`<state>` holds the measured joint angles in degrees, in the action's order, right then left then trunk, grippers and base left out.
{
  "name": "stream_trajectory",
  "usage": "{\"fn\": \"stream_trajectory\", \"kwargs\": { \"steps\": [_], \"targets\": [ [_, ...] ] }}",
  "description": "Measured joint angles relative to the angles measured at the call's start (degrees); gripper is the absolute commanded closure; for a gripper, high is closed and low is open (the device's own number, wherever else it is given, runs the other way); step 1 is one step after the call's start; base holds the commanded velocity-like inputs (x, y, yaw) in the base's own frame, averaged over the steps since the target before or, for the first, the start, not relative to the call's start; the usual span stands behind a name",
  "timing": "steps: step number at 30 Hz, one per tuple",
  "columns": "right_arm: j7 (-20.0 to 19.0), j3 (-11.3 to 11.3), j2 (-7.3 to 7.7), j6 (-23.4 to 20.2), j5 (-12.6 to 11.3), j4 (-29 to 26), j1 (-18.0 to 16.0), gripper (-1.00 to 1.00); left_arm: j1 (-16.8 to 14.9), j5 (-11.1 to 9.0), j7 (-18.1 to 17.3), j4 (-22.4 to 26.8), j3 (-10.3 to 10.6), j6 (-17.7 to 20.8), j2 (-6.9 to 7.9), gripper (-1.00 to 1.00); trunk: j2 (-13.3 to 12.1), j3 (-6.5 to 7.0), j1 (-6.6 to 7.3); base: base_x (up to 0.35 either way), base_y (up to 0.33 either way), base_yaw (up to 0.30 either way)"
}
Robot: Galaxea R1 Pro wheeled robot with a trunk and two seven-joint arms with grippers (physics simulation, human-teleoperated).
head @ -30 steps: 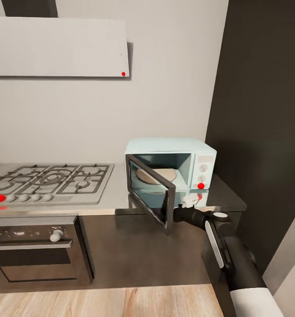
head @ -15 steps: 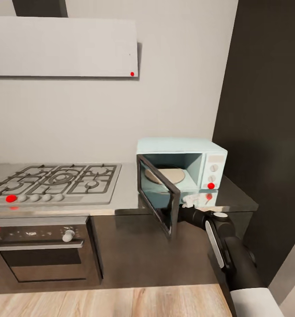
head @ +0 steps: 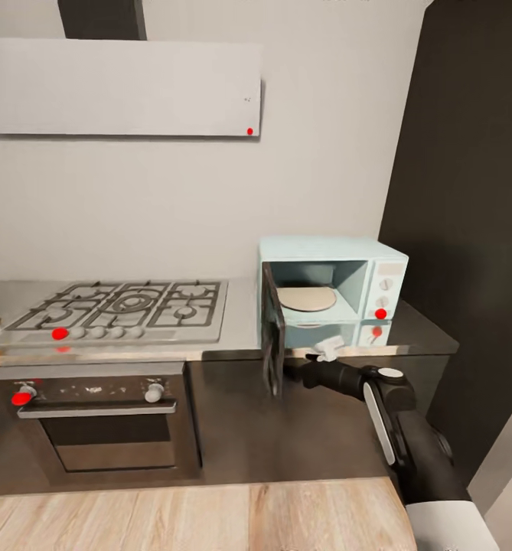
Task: In the kitchen, take the popcorn bag from the countertop, put it into the microwave, and heat it until the popcorn is cooked so the cooked popcorn ends up inside the bag.
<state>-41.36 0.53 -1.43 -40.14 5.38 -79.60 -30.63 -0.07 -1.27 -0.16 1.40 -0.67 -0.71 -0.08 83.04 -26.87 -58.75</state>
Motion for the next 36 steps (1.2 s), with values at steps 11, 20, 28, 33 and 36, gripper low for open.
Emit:
{"fn": "stream_trajectory", "kwargs": {
  "steps": [11,20,28,33,36],
  "targets": [
    [0.4,1.4,-0.04,0.0,-0.9,0.8,0.0,-1.0,0.0,0.0,0.0,0.0,0.0,0.0,0.0,-1.0,0.0,0.01,0.02,-0.022,0.021,0.0],
    [16.9,1.1,0.08,0.2,-0.8,1.1,0.0,-1.0,0.0,0.0,0.0,0.0,0.0,0.0,0.0,-1.0,0.0,0.0,0.02,0.0,0.0,0.0],
    [19.3,3.3,0.09,0.2,-0.8,1.1,0.0,-1.0,0.0,0.0,0.1,0.0,0.0,0.0,0.0,-1.0,0.0,0.0,0.02,0.0,0.0,0.0],
    [21.8,3.4,0.49,0.3,0.2,11.6,0.0,-1.0,0.0,-0.1,0.1,0.0,0.0,0.0,0.0,-1.0,0.0,-0.01,0.01,0.0,0.0,0.0],
    [25.5,3.4,3.09,0.2,1.7,20.6,0.6,-1.0,0.0,-0.1,0.1,0.0,-0.1,0.0,0.0,-1.0,0.0,-0.01,0.01,0.0,0.0,0.0]
  ]
}}
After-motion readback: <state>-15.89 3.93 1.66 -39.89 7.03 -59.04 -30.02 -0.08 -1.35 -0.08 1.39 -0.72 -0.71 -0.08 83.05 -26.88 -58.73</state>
